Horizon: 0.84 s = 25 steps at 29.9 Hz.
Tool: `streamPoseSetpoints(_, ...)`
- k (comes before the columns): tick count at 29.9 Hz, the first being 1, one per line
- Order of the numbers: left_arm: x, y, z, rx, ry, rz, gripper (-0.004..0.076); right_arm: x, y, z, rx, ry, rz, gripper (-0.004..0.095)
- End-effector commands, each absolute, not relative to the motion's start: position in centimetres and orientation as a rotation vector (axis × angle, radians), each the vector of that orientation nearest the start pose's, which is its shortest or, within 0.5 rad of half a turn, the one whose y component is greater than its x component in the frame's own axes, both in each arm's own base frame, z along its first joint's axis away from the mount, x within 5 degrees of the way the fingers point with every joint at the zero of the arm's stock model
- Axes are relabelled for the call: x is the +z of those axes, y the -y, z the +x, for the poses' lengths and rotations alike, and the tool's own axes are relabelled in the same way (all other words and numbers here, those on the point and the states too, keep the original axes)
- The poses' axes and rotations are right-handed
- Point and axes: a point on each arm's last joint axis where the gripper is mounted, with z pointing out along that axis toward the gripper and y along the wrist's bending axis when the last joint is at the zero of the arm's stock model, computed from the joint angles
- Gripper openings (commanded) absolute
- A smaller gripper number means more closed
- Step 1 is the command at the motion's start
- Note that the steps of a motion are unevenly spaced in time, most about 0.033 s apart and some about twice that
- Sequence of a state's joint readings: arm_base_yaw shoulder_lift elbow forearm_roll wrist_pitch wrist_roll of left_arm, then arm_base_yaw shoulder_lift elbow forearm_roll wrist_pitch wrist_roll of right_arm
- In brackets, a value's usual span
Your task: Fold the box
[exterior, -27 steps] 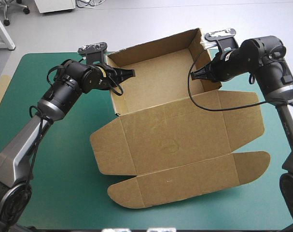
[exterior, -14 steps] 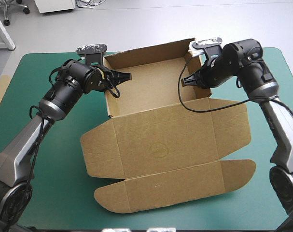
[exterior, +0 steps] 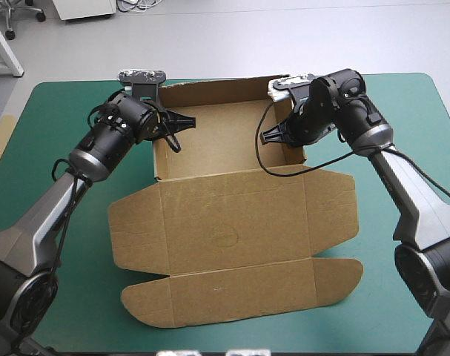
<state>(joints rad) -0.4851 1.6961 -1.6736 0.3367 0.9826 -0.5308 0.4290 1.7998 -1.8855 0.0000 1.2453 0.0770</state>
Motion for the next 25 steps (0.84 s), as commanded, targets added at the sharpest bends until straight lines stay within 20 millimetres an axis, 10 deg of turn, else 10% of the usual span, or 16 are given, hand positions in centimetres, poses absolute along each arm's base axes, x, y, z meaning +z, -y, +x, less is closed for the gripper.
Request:
streamPoseSetpoints(1, 38.3, 16.4, 34.6, -0.108, -2.328, 0.112, -0.001, 40.2, -16.4, 33.8, 0.233, -2.526, -0.509, 0.0002)
streamPoseSetpoints(25, 32.9, 16.6, 37.4, -0.077, -2.51, 0.12, -0.001, 36.3, -17.5, 36.6, 0.219, -2.594, -0.516, 0.0)
